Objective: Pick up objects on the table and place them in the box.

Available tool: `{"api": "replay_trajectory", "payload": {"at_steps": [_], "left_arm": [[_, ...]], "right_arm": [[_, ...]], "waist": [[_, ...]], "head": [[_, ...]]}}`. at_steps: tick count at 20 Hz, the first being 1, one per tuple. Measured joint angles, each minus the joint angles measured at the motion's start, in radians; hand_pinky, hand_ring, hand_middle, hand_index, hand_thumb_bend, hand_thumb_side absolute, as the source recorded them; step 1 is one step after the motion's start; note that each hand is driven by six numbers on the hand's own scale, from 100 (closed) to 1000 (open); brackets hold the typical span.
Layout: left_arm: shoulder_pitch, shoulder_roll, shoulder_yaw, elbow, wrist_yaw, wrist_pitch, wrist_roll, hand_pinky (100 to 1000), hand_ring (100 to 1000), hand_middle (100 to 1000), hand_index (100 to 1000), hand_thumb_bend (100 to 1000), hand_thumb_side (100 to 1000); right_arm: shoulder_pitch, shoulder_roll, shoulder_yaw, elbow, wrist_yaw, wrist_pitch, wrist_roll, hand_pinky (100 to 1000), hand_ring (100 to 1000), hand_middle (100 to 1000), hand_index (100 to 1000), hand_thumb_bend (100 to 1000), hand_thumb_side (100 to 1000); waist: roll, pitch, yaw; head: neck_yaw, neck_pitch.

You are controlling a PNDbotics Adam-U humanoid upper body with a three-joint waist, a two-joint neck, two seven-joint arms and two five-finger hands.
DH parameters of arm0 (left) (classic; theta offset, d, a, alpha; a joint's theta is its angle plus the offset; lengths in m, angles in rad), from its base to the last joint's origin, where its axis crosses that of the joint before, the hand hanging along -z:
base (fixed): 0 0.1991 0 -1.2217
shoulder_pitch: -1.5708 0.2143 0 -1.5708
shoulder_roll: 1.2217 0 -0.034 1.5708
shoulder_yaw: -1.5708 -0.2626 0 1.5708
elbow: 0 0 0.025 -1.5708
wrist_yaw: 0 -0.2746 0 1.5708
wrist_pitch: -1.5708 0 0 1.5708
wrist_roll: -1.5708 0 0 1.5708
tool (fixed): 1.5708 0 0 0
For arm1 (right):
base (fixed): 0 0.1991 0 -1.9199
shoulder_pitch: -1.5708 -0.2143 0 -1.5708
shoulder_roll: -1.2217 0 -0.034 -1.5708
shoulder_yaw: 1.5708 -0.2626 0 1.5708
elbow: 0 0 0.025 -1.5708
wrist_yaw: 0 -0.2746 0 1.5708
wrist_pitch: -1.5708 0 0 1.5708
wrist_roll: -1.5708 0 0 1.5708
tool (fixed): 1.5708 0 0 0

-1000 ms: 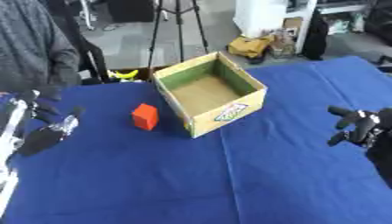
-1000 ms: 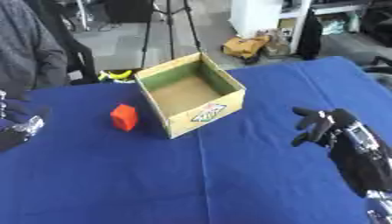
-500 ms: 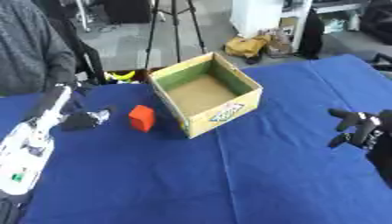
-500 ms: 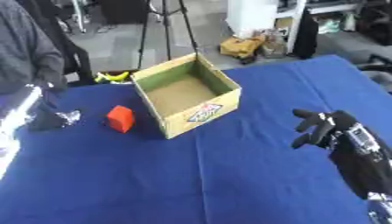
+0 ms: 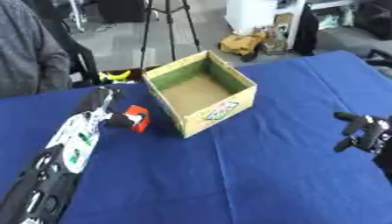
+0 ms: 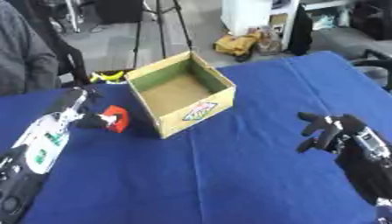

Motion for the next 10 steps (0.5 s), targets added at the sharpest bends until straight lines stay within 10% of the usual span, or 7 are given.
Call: {"api": "replay_trajectory", "payload": {"at_steps": [10], "left_arm": [[-0.002,-0.002,0.038,0.078,-0.034,0.047,0.081,606,566,610,771,506,415]], "right_arm": [[-0.008,0.000,0.002,0.000,0.000,0.000,0.004,555,930,563,459,100,863]], "waist": [[0.004,0.012,-0.015]], "head": [[0.003,-0.002]]}}
